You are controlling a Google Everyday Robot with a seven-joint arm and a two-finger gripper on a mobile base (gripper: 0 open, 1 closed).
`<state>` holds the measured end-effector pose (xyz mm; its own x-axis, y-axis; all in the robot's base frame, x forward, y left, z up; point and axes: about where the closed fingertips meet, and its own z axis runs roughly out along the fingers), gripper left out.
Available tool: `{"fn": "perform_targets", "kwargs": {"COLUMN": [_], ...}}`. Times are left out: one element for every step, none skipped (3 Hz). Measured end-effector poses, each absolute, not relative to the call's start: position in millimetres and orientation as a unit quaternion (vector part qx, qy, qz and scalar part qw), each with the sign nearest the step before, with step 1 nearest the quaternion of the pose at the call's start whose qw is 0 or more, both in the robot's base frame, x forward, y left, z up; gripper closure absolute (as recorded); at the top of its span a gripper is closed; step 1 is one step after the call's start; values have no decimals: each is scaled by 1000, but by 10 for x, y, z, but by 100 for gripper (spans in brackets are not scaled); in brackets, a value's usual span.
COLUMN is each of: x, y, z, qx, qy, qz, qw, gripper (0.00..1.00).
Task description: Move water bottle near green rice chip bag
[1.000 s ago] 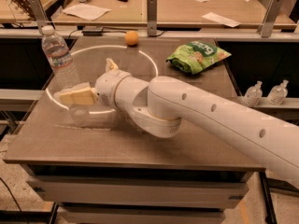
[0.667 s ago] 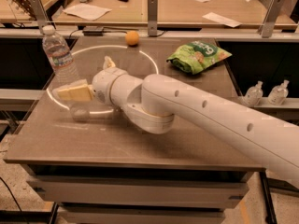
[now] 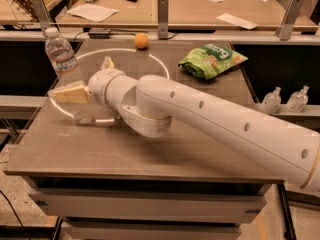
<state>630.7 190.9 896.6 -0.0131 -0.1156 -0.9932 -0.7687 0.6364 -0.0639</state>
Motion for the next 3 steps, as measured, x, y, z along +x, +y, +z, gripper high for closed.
{"fn": "perform_targets", "kwargs": {"x": [6406,6497,6588], "y": [2060,2203,2310], "z": [8923,8859,8780], "qx": [-332,-336,-336], "qy": [663,662,662], "qz": [268,276,282], "qw": [615,610,608], "gripper": [0,0,0]}}
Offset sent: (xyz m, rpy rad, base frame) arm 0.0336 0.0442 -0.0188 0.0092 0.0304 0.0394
